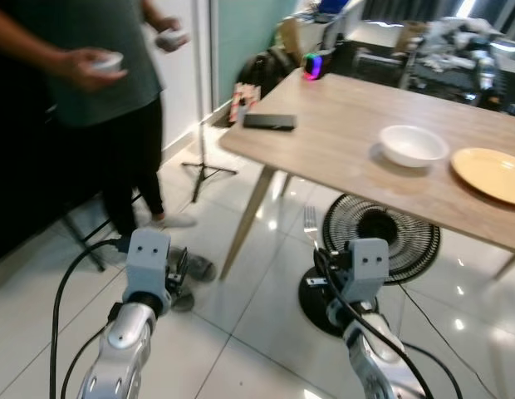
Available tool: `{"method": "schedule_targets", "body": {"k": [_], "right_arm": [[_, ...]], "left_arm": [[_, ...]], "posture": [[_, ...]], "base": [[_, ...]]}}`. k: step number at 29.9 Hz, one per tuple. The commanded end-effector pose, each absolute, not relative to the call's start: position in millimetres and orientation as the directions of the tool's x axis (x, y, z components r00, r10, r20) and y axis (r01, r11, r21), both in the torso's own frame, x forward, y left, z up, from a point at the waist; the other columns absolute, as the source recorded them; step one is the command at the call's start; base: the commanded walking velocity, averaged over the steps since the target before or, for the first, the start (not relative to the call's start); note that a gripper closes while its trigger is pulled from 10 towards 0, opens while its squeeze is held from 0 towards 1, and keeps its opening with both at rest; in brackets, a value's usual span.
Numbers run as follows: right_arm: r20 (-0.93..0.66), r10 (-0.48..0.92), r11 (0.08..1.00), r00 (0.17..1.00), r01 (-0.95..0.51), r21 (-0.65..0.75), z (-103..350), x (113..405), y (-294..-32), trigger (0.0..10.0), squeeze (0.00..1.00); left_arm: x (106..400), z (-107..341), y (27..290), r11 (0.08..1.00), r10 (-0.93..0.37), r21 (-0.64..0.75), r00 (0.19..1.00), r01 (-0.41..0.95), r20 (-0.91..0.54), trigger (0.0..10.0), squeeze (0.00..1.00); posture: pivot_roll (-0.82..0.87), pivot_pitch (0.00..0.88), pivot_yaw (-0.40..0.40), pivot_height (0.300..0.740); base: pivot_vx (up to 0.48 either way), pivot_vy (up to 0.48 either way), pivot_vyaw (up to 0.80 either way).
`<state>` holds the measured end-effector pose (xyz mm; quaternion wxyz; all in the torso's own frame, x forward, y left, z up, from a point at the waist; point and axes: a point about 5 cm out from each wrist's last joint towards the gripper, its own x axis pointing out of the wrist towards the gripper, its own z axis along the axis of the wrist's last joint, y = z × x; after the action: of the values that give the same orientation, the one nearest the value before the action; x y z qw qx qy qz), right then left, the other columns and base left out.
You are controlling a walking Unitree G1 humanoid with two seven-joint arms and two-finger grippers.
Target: Setting the table
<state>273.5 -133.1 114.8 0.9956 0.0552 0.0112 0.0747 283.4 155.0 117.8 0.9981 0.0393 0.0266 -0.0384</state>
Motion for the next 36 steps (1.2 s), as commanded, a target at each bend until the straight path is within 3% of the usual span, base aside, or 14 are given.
{"method": "schedule_targets", "body": {"k": [1, 14, 20, 25, 33, 34, 36], "right_arm": [[-0.008, 0.125, 0.985, 0.992, -0.123, 0.124, 116.9, 273.9, -136.8, 10.0, 0.00], [0.066, 0.003, 0.952, 0.998, -0.023, 0.306, 140.8, 283.0, -151.7, 10.0, 0.00], [0.191, -0.117, 0.814, 0.975, -0.016, 0.581, 179.9, 291.4, -165.8, 10.0, 0.00], [0.227, -0.121, 0.774, 0.966, -0.051, 0.631, 193.0, 294.5, -169.2, 10.0, 0.00], [0.237, -0.011, 0.855, 0.972, -0.113, 0.506, 192.9, 294.7, -159.8, 10.0, 0.00], [0.223, 0.101, 0.884, 0.970, -0.191, 0.427, 190.3, 293.1, -147.4, 10.0, 0.00], [0.208, 0.184, 0.905, 0.961, -0.248, 0.346, 187.1, 291.4, -138.2, 10.0, 0.00]], "left_arm": [[282.2, 118.7, 151.0, 0.993, -0.089, 0.072, 0.995, 0.093, -0.055, 10.0, 0.00], [284.0, 127.3, 149.2, 0.992, -0.101, 0.074, 0.994, 0.103, -0.029, 10.0, 0.00], [285.3, 132.2, 147.6, 0.990, -0.114, 0.081, 0.993, 0.115, -0.012, 10.0, 0.00], [285.2, 133.1, 148.0, 0.990, -0.115, 0.080, 0.993, 0.116, -0.011, 10.0, 0.00], [284.5, 134.1, 148.2, 0.990, -0.119, 0.075, 0.993, 0.120, -0.012, 10.0, 0.00], [283.4, 135.2, 147.4, 0.988, -0.131, 0.079, 0.991, 0.132, -0.010, 10.0, 0.00], [282.9, 135.5, 146.9, 0.987, -0.135, 0.083, 0.991, 0.135, -0.010, 10.0, 0.00]], "posture": [[-0.02, 0.000, 0.055, 0.740], [-0.02, 0.000, 0.059, 0.740], [-0.01, 0.000, 0.062, 0.740], [-0.01, 0.000, 0.061, 0.740], [-0.01, 0.000, 0.059, 0.740], [-0.01, 0.000, 0.058, 0.740], [-0.01, 0.000, 0.057, 0.740]], "base": [[0.480, 0.000, -0.76], [0.480, 0.000, -0.76], [0.480, 0.000, -0.76], [0.480, 0.000, -0.77], [0.159, 0.000, -0.20], [0.000, 0.000, 0.00], [0.000, 0.000, 0.00]]}}
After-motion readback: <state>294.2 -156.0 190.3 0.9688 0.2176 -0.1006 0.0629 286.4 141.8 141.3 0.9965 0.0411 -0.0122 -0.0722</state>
